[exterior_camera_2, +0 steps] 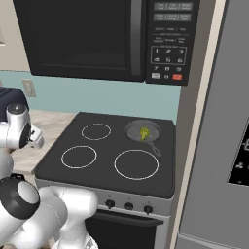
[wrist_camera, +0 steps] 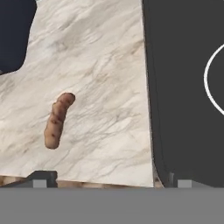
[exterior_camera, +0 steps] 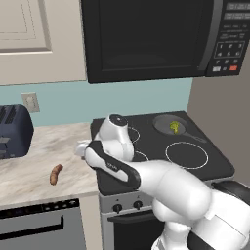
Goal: Put the broccoli and potato in the pan. Then turn on the rear right burner and set the heat to medium.
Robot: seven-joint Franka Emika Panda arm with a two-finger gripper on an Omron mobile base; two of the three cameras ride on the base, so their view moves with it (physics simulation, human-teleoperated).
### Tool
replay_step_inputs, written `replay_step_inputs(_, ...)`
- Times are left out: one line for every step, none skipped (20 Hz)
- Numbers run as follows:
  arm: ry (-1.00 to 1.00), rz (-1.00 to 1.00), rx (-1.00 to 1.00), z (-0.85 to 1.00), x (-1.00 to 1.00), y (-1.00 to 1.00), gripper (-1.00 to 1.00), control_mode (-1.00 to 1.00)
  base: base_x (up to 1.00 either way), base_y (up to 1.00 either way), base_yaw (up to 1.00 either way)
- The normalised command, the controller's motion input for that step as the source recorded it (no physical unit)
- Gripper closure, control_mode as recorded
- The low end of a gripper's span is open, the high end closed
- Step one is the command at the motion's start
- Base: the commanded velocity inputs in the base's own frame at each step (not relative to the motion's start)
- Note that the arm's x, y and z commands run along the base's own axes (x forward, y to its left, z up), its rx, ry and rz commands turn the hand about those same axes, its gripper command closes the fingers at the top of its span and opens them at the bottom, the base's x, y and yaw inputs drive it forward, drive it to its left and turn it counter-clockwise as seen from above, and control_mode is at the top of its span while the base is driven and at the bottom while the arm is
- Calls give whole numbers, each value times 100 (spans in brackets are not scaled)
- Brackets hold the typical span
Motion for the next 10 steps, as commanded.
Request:
replay_step_inputs(20,0,-4,-13,39,48,-100,-100,0,0,0)
replay_step_inputs(23,0,-5,-9,39,47,-100,-100,0,0,0)
replay_step_inputs(22,0,-5,-4,36,44,-100,-100,0,0,0)
replay_step_inputs(24,0,-7,0,31,47,-100,-100,0,0,0)
replay_step_inputs(25,0,-8,0,25,46,-100,-100,0,0,0)
replay_step_inputs(21,0,-6,0,11,37,-100,-100,0,0,0)
replay_step_inputs(23,0,-8,0,11,42,-100,-100,0,0,0)
replay_step_inputs(25,0,-11,0,9,42,-100,-100,0,0,0)
replay_step_inputs(24,0,-11,0,4,39,-100,-100,0,0,0)
replay_step_inputs(23,0,-13,0,0,40,-100,-100,0,0,0)
